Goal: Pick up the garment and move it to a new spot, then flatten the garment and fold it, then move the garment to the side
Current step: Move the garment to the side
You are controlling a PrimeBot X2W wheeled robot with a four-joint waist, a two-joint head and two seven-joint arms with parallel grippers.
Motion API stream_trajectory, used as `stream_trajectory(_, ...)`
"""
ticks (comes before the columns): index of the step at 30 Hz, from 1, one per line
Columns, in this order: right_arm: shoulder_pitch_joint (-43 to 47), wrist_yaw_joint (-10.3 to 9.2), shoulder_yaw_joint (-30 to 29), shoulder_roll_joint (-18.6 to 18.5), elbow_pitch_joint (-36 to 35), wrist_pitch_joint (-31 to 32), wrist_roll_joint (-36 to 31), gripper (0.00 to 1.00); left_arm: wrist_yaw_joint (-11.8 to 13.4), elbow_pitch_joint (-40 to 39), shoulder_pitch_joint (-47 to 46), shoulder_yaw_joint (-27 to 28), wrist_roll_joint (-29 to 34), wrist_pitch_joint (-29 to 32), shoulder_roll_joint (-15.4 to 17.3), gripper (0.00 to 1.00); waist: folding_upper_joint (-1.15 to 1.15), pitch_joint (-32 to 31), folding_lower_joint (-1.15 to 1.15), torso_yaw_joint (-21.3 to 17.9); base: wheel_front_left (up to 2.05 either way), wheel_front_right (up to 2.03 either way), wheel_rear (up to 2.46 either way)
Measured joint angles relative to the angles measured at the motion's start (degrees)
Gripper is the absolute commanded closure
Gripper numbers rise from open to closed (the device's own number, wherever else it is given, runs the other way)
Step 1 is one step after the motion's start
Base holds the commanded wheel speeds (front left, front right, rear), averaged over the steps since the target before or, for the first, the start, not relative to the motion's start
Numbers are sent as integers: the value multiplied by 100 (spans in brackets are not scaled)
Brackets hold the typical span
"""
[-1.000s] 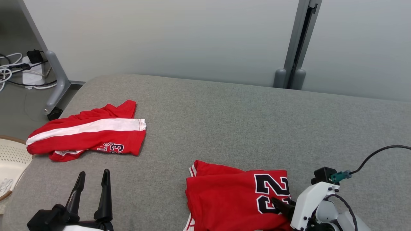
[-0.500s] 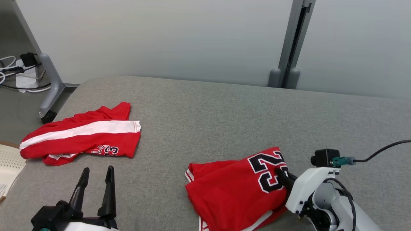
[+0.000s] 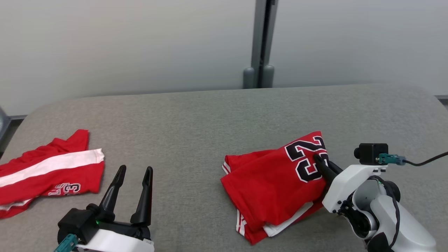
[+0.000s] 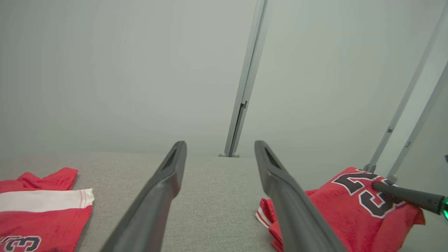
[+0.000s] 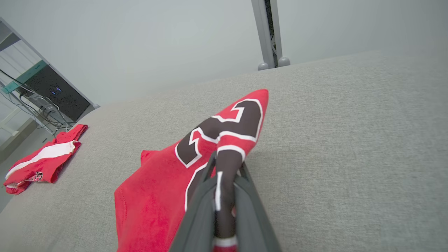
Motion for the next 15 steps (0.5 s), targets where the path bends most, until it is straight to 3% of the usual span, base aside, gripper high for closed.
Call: stream_trajectory(15,-287,1,177,-31,277,-442,157,100,-1,-126,-291,-577,-113,0,196,0,0,249,0,-1539,0,0,0)
